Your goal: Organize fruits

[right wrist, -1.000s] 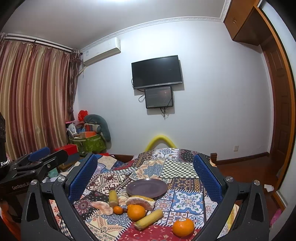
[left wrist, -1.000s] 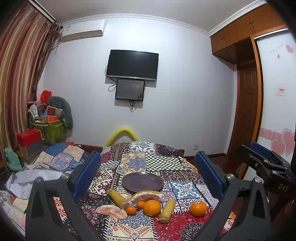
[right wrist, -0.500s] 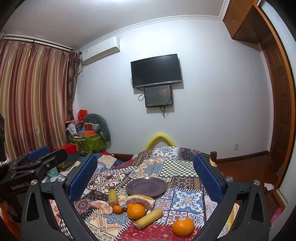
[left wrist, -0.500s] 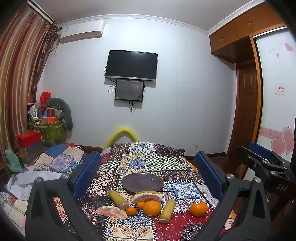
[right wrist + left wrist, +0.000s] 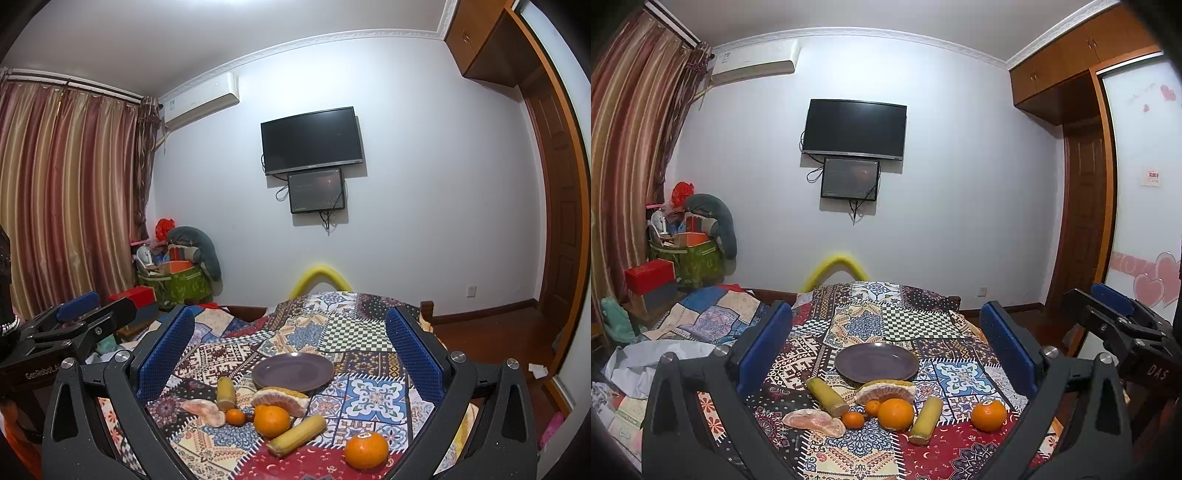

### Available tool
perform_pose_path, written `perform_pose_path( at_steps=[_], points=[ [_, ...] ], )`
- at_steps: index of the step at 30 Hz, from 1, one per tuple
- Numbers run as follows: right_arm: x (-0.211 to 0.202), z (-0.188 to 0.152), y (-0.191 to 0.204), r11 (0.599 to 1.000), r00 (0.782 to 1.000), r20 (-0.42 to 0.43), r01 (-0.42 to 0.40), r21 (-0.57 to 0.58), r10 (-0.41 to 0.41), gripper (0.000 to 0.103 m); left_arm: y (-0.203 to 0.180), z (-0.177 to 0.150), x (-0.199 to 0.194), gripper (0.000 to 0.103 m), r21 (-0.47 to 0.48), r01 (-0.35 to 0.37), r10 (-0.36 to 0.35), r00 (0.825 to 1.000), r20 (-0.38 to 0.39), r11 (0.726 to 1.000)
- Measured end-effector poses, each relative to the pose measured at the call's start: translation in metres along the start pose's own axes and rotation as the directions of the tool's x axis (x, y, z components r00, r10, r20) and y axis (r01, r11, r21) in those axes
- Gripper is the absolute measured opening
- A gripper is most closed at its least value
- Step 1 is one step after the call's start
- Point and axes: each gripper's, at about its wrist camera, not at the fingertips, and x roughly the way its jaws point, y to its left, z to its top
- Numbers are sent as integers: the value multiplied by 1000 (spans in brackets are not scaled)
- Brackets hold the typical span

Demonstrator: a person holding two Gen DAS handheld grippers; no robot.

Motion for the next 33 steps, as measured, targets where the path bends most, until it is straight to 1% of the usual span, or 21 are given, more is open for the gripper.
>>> perform_pose_path(
  at_steps=[17, 23, 30, 33],
  points=[
    [-1, -1, 0, 1000, 1000, -5, 3, 2, -3, 103, 1, -1, 1, 103, 1, 0, 0, 1000, 0, 1000],
    [3, -2, -3, 1000, 1000, -16, 6, -2, -6, 103, 0, -4, 8, 103, 4, -3, 3, 1000, -11, 1000],
    [14, -10, -14, 999, 998, -58, 34, 1, -34, 103, -2, -14, 31, 103, 14, 7, -6, 998, -64, 1000],
    [25, -20, -27, 998, 993, -107, 57, -2, -57, 103, -2, -22, 49, 103, 13, 23, -21, 994, -108, 1000]
  ],
)
